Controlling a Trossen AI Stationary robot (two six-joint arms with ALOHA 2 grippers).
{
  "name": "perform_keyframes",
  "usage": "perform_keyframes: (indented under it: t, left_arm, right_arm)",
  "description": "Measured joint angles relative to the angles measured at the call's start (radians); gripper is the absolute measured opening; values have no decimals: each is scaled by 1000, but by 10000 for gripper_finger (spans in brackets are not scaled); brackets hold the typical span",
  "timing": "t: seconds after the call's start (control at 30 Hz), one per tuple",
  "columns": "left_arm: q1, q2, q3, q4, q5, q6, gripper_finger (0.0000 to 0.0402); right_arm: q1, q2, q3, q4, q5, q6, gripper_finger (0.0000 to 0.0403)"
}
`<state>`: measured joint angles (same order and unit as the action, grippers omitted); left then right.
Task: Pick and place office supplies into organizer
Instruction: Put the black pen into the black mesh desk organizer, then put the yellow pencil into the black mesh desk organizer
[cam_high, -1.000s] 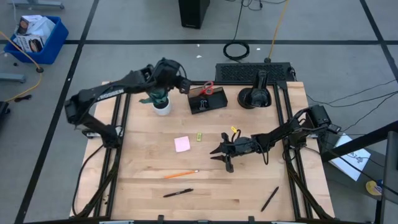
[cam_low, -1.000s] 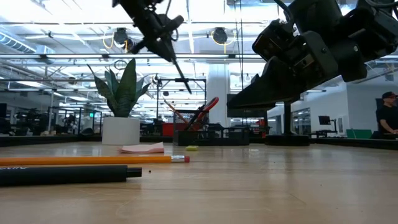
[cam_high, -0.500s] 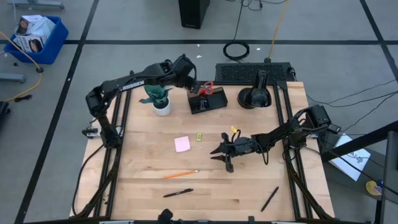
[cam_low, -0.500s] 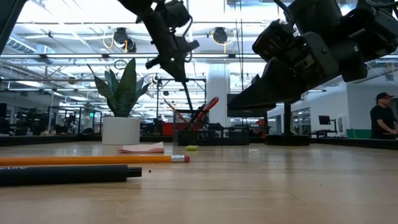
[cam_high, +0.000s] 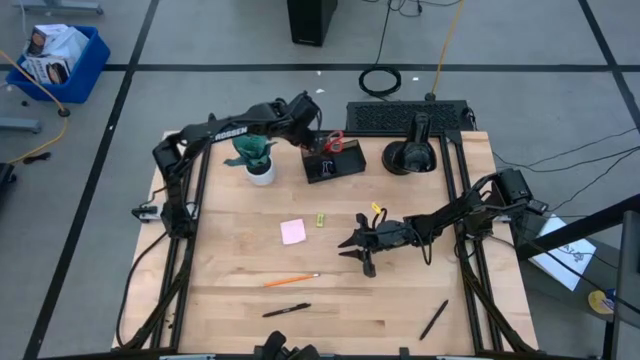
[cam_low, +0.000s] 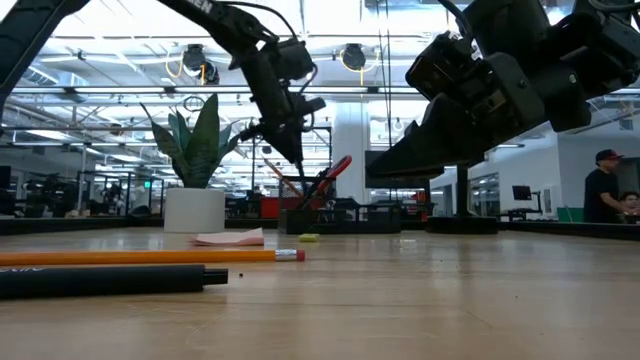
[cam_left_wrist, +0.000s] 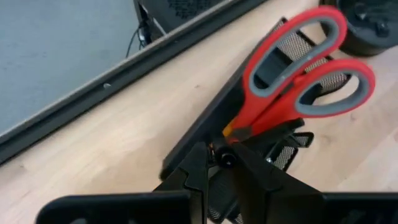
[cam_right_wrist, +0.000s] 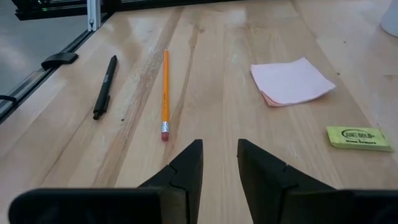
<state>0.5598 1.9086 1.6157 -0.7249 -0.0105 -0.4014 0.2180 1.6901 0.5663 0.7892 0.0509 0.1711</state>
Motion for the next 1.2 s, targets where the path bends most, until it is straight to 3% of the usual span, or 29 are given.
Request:
perform_keyframes:
  t: [0.2, 0.5, 0.7, 0.83, 1.03, 1.2]
  left_arm:
    - [-17, 4, -1, -9, -13, 26, 74]
    - [-45, -4, -1, 0, -50, 31, 216]
    - [-48, -93, -1, -5, -34, 41, 276]
    - [-68, -201, -1, -6, -20, 45, 290]
    - [-190, -348, -1, -30, -22, 102, 283]
    - [-368, -416, -1, -26, -137, 129, 276]
  right_arm:
    - [0, 0, 0, -17, 0, 0, 91]
    - [0, 0, 0, -16, 0, 0, 91]
    - [0, 0, 0, -16, 0, 0, 91]
    - [0, 0, 0, -16, 0, 0, 91]
    - [0, 0, -1, -26, -1, 17, 91]
    - [3, 0, -18, -23, -2, 91, 91]
